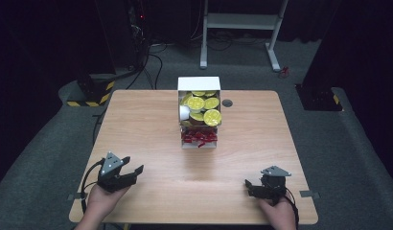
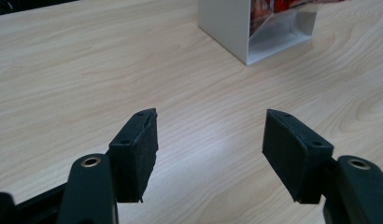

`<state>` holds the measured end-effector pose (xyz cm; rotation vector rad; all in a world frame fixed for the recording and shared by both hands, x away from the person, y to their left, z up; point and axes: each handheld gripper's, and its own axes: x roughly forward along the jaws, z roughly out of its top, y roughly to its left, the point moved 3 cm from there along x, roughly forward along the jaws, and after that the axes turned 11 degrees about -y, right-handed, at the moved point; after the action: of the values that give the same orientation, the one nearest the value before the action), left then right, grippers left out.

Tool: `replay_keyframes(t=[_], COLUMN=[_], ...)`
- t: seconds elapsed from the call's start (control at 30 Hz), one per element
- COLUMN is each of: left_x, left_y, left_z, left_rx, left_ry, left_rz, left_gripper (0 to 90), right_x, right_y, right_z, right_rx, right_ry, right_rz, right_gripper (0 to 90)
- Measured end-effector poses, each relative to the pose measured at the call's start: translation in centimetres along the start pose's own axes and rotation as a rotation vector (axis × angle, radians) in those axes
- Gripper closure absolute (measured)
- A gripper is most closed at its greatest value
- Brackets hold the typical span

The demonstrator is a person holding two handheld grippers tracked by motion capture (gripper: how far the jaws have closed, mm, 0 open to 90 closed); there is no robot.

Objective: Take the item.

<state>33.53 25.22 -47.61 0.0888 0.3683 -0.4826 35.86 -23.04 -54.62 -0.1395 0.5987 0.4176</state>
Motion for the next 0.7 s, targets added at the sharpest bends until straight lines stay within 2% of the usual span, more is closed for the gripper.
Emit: replay_keyframes(t=[0.1, 0.2, 0.33, 0.4, 0.7], left_x=[0.2, 0.3, 0.4, 0.4, 0.4], left_y=[-0.3, -0.6, -1.2, -1.5, -2.6], left_z=[0.7, 1.5, 2.5, 3.2, 5.8], left_rx=[0.007, -0.014, -0.002, -0.011, 0.023], left_ry=[-0.010, -0.019, -0.021, -0.027, -0.059], left_rz=[-0.001, -0.002, 0.005, -0.002, -0.037], left_gripper=[35.6, 35.2, 35.5, 35.5, 36.1], right_x=[0.0, 0.0, 0.0, 0.0, 0.0], right_y=[0.0, 0.0, 0.0, 0.0, 0.0], right_z=[0.0, 0.0, 0.0, 0.0, 0.0], right_rx=[-0.001, -0.001, -0.001, 0.001, 0.001], right_ry=[0.000, 0.000, 0.000, 0.001, 0.001], right_rz=[0.002, 0.002, 0.002, 0.003, 0.003], right_gripper=[8.2, 8.2, 8.2, 8.2, 8.2])
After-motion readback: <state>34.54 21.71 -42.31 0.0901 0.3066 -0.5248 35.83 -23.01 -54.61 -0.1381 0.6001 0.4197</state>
